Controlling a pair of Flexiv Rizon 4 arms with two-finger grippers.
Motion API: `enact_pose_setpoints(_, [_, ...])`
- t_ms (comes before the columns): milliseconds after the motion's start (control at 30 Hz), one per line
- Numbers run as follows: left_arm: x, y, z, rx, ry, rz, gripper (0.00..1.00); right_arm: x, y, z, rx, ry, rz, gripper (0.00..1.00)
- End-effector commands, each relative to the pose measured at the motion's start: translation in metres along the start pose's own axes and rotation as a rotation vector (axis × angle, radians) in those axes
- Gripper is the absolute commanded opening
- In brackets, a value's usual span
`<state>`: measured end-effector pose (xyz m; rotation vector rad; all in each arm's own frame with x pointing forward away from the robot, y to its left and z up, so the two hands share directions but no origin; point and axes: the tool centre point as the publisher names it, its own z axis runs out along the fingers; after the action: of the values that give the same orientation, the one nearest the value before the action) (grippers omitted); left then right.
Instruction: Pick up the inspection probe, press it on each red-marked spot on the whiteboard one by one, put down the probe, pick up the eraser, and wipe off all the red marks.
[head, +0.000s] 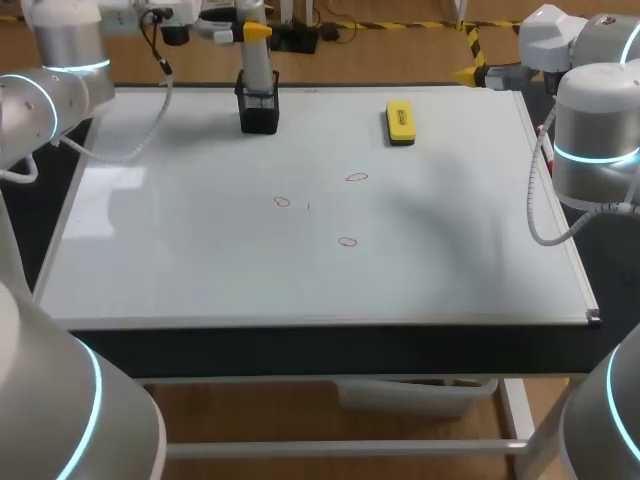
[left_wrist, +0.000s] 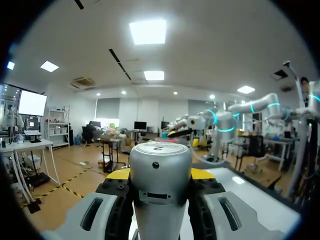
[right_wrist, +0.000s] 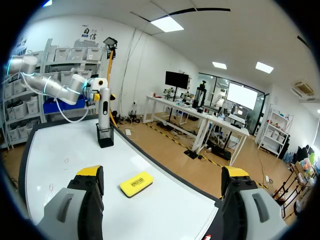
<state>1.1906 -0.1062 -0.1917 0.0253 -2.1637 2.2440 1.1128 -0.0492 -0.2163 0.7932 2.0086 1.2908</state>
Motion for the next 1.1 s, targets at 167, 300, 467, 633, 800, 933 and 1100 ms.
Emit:
enact_pose_setpoints(167, [0.013, -0.021, -0.004, 0.004, -0.031, 0.011, 0.00, 0.000, 0.000, 0.000, 0.000, 0.001, 0.000, 1.00])
enact_pose_setpoints(300, [0.017, -0.028, -0.014, 0.004, -0.044, 0.022, 0.00, 0.000, 0.000, 0.000, 0.000, 0.001, 0.000, 1.00])
enact_pose_setpoints(467, [0.026, -0.035, -0.032, 0.001, -0.070, 0.035, 0.00, 0.000, 0.000, 0.000, 0.000, 0.001, 0.000, 1.00])
enact_pose_setpoints(633, [0.036, -0.035, -0.052, -0.002, -0.111, 0.036, 0.00, 0.000, 0.000, 0.000, 0.000, 0.001, 0.000, 1.00])
enact_pose_setpoints(800, [0.045, -0.027, -0.072, -0.018, -0.151, 0.033, 0.00, 0.000, 0.000, 0.000, 0.000, 0.001, 0.000, 1.00])
enact_pose_setpoints(933, [0.055, -0.021, -0.085, -0.028, -0.187, 0.032, 0.00, 0.000, 0.000, 0.000, 0.000, 0.001, 0.000, 1.00])
enact_pose_setpoints(1100, [0.064, -0.010, -0.098, -0.020, -0.208, 0.027, 0.00, 0.000, 0.000, 0.000, 0.000, 0.001, 0.000, 1.00])
